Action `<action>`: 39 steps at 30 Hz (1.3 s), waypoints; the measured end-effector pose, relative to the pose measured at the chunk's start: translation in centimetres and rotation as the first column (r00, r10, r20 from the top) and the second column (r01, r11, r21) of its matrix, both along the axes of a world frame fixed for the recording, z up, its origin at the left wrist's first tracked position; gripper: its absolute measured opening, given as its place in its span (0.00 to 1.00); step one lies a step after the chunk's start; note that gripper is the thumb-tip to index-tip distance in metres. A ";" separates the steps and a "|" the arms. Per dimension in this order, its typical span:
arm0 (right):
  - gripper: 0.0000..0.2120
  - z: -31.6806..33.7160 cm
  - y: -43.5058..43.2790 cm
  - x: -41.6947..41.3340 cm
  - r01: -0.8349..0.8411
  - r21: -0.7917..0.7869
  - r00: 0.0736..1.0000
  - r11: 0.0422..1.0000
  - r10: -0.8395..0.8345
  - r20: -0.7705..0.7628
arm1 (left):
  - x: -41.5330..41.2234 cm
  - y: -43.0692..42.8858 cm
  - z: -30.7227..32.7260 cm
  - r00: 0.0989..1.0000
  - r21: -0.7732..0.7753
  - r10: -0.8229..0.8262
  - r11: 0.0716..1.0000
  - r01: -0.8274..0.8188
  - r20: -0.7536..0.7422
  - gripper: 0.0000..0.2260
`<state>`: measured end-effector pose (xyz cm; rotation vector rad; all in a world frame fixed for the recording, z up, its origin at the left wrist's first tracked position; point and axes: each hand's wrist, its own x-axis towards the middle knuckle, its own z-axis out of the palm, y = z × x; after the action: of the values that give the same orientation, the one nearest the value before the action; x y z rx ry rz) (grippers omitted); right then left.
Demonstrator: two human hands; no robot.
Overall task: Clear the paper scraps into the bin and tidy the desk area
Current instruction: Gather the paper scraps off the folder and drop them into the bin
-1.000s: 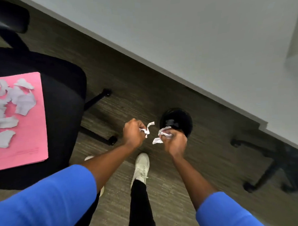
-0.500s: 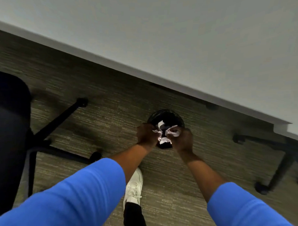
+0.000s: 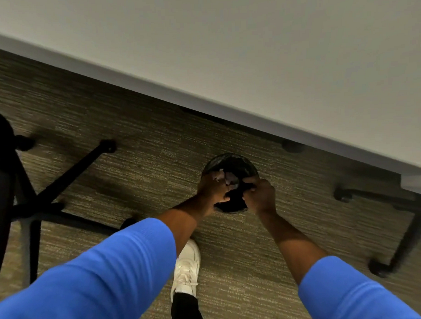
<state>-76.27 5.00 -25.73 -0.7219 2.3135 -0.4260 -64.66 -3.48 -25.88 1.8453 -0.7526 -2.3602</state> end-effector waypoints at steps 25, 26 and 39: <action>0.09 17.1 -8.4 22.5 -0.431 -0.013 0.893 0.902 0.428 0.135 | 26.3 -3.2 16.0 0.744 -0.425 -0.250 0.690 0.586 0.619 0.04; 0.09 18.1 -9.0 23.9 -0.454 -0.042 0.882 0.890 0.455 0.125 | 27.9 -3.4 16.7 0.746 -0.432 -0.224 0.697 0.572 0.627 0.03; 0.25 23.9 -17.2 44.4 -0.747 -0.246 0.629 0.618 0.776 0.041 | 50.9 -5.5 23.1 0.553 -0.563 0.208 0.554 0.614 0.807 0.08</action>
<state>-31.82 -12.24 -1.86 -1.6336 1.6074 -0.2923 -13.75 -8.95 -2.76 2.2557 -1.8635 -0.5982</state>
